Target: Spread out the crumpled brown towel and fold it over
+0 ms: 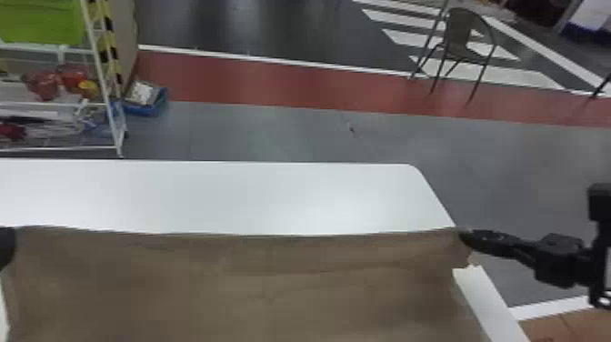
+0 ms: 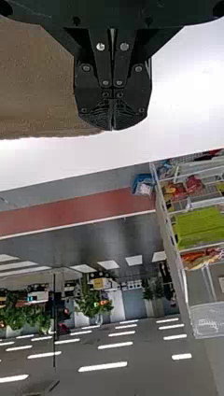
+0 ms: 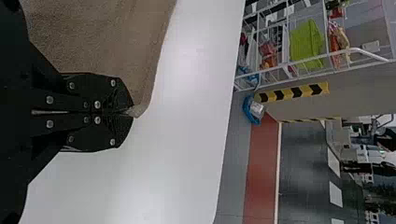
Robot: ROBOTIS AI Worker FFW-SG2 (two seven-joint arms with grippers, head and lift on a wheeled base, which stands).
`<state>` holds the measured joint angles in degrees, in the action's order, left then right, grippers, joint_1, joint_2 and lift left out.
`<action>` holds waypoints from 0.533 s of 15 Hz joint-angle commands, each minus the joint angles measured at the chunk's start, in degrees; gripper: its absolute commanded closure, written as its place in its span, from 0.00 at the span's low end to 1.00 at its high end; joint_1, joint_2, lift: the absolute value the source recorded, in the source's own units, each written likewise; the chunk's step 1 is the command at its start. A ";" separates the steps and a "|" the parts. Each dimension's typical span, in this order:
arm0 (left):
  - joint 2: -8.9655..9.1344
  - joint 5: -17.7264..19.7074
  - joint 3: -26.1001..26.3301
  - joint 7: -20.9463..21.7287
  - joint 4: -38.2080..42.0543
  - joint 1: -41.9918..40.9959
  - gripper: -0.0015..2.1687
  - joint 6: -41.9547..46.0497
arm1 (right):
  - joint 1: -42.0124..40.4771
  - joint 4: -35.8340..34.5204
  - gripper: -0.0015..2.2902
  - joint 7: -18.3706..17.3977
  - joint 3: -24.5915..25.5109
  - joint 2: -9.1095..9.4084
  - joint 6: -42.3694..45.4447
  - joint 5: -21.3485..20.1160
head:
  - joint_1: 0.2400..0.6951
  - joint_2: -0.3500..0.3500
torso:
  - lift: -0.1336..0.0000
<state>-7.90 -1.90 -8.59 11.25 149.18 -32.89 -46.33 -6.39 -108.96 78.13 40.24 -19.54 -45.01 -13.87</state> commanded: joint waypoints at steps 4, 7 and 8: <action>0.08 0.15 -0.11 0.00 -1.18 -0.77 0.80 -0.04 | -0.64 0.76 0.63 0.19 1.16 -0.06 3.92 -0.20 | 1.00 0.10 | 0.08; 0.08 0.15 0.24 0.00 -2.41 0.29 0.80 -0.04 | 0.50 3.14 0.63 0.19 0.10 -1.55 6.55 -0.72 | 1.00 0.08 | 0.08; 0.08 0.15 0.68 0.00 -3.02 1.60 0.80 -0.39 | 1.47 4.02 0.63 0.19 -0.34 -1.46 6.73 -1.43 | 1.00 0.08 | 0.08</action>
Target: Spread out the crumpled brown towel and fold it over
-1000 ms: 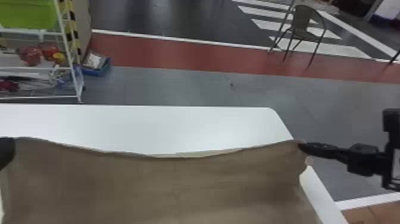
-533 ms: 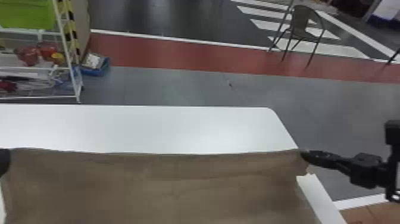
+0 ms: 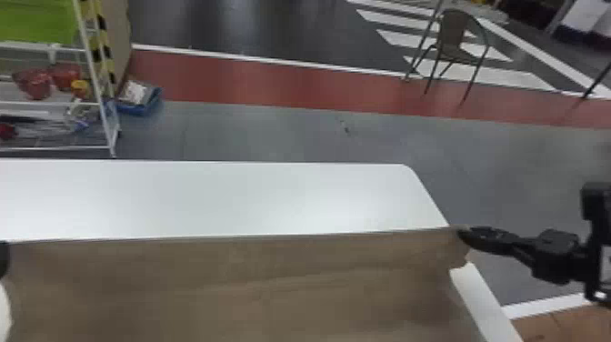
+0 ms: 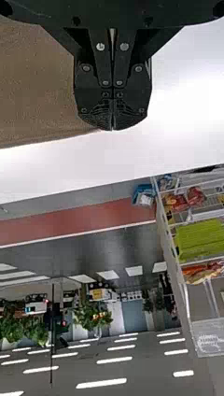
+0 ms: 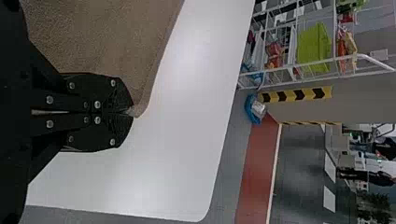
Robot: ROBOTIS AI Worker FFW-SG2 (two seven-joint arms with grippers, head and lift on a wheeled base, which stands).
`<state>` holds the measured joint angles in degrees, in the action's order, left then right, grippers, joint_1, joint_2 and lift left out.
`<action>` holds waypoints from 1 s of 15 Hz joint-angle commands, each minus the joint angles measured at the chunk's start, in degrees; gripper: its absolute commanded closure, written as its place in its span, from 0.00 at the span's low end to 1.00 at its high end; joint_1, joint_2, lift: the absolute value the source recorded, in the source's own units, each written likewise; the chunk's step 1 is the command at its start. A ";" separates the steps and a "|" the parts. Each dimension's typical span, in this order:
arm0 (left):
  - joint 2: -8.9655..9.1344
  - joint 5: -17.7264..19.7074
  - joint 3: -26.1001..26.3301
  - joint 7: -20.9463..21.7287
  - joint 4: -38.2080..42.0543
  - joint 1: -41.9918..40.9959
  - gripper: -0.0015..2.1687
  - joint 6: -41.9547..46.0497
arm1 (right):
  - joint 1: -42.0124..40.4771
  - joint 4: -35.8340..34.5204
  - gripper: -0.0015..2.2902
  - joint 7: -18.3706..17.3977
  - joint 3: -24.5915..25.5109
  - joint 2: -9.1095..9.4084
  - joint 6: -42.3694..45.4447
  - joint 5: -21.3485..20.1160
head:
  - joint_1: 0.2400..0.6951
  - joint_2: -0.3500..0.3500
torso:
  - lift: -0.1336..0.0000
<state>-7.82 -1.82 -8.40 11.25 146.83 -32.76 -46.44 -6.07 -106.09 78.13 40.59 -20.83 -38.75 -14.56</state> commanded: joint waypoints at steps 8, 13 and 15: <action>0.08 0.68 4.53 0.09 -11.47 16.41 0.80 -1.86 | 10.29 11.34 0.63 -2.28 -8.42 0.18 4.87 -4.87 | 1.00 0.12 | 0.08; -0.09 1.38 1.81 1.32 -13.14 18.26 0.80 -2.39 | 10.81 10.46 0.63 -3.69 -7.80 0.35 5.75 -4.69 | 1.00 0.16 | 0.08; -0.18 1.82 -0.12 1.76 -11.30 15.71 0.80 -3.80 | 10.81 8.88 0.63 -3.60 -6.92 0.44 5.92 -3.90 | 1.00 0.17 | 0.08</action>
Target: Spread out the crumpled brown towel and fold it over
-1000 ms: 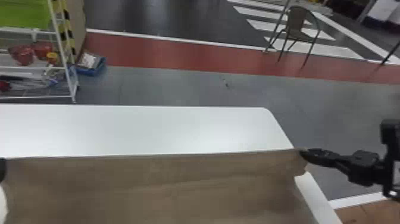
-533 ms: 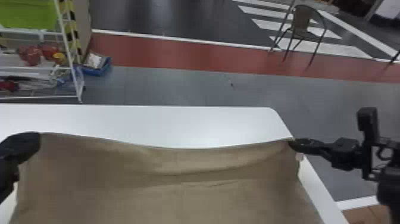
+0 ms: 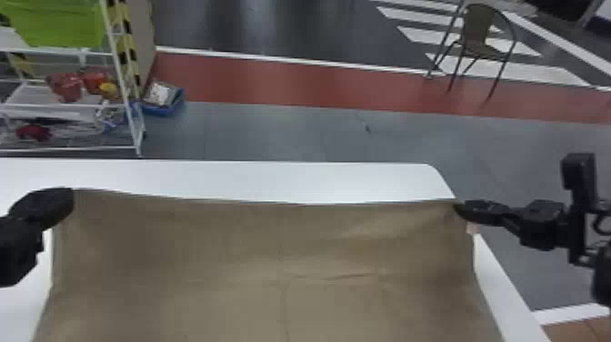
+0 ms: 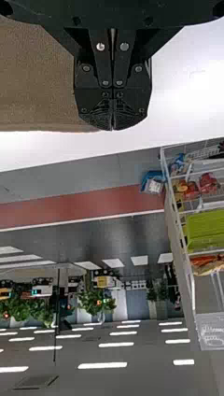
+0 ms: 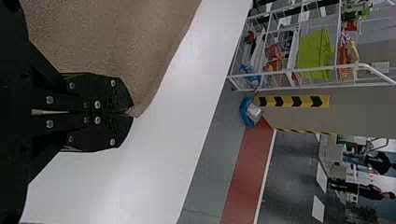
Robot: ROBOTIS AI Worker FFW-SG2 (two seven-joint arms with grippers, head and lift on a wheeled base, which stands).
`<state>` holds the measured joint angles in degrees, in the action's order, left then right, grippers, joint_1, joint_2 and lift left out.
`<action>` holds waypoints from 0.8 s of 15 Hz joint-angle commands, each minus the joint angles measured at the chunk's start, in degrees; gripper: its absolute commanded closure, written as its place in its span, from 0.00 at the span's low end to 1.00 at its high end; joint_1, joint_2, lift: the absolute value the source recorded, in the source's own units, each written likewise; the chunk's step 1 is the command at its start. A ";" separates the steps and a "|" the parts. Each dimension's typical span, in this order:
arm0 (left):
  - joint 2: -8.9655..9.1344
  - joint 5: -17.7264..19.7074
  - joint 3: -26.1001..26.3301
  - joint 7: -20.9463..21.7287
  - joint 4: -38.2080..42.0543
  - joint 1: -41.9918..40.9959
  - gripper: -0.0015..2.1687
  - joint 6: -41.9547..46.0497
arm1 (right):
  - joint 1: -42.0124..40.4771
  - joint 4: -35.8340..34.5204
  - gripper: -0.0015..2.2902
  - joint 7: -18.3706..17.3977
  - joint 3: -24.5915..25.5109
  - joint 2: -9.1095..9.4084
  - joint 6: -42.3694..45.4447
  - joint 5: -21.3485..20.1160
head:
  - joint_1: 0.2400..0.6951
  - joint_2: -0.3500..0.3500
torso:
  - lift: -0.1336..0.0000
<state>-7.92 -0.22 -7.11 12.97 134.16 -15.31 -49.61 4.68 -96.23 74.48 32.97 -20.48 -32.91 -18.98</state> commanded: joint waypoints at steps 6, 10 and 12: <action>0.36 1.45 -5.81 0.65 9.37 -13.26 0.80 0.43 | -2.30 -2.47 0.63 1.45 2.53 0.00 1.65 3.42 | 1.00 0.20 | 0.08; 1.60 2.77 -9.07 1.62 13.32 -21.08 0.80 3.77 | -11.27 -6.87 0.63 3.56 5.52 0.62 7.81 6.67 | 1.00 0.20 | 0.08; 2.39 4.08 -10.65 2.59 14.47 -24.77 0.80 5.88 | -16.37 -8.19 0.63 3.56 6.40 1.23 12.20 7.03 | 1.00 0.20 | 0.08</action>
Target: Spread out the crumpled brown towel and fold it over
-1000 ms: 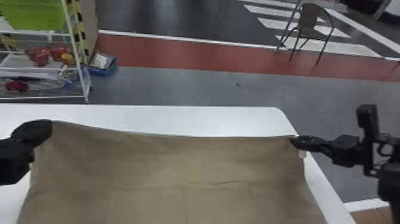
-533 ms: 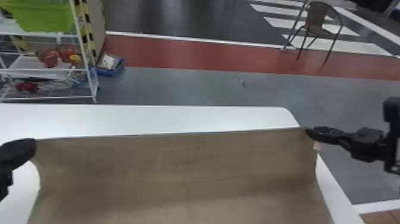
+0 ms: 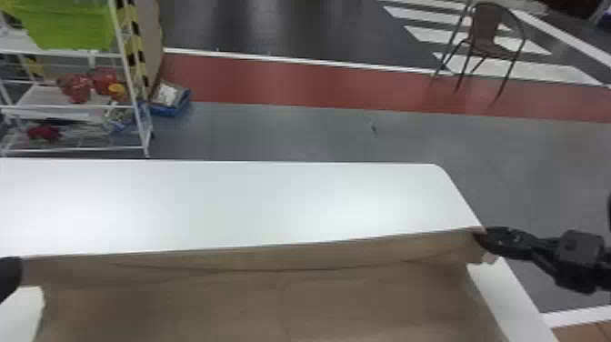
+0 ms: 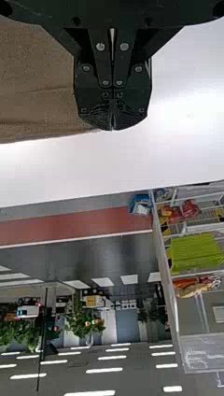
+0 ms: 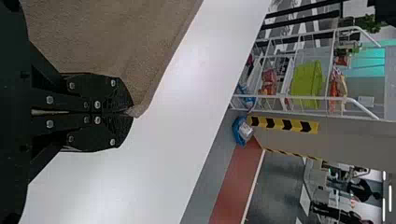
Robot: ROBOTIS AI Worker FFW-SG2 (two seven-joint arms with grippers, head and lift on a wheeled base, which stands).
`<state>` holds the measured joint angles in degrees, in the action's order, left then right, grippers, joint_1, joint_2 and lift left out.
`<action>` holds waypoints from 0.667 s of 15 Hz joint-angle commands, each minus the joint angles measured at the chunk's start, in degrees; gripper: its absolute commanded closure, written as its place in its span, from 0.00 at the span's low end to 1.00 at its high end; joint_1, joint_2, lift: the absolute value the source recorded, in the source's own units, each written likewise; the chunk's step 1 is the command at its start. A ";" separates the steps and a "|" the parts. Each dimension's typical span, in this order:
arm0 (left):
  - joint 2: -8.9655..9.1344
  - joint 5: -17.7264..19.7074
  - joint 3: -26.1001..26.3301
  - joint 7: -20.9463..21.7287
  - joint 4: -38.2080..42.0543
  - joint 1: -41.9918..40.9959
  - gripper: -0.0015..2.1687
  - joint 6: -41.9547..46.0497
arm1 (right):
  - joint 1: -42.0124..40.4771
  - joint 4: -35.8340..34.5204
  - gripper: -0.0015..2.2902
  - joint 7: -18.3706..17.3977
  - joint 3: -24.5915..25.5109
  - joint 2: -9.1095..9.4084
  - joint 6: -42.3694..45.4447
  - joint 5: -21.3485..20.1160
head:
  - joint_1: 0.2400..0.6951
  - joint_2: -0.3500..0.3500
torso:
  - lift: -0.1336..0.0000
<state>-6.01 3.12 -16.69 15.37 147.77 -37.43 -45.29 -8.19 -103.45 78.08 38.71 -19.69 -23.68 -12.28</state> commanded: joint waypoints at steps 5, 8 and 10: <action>0.73 0.66 -0.28 0.71 0.50 -11.09 0.80 5.78 | -11.59 -0.71 0.63 -0.12 2.33 0.71 10.71 2.62 | 1.00 0.15 | 0.08; 1.17 0.84 -0.98 1.94 -0.64 -14.60 0.80 6.66 | -14.84 -0.71 0.63 -0.12 2.69 0.71 13.35 3.76 | 1.00 0.12 | 0.08; 1.17 0.93 -1.86 2.12 -1.08 -16.45 0.80 8.59 | -15.89 -0.62 0.63 -0.12 3.57 0.27 14.05 4.99 | 1.00 0.10 | 0.08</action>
<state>-4.87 3.99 -17.86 17.47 147.05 -52.33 -38.36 -23.17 -104.11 77.96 41.59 -19.02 -10.26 -8.31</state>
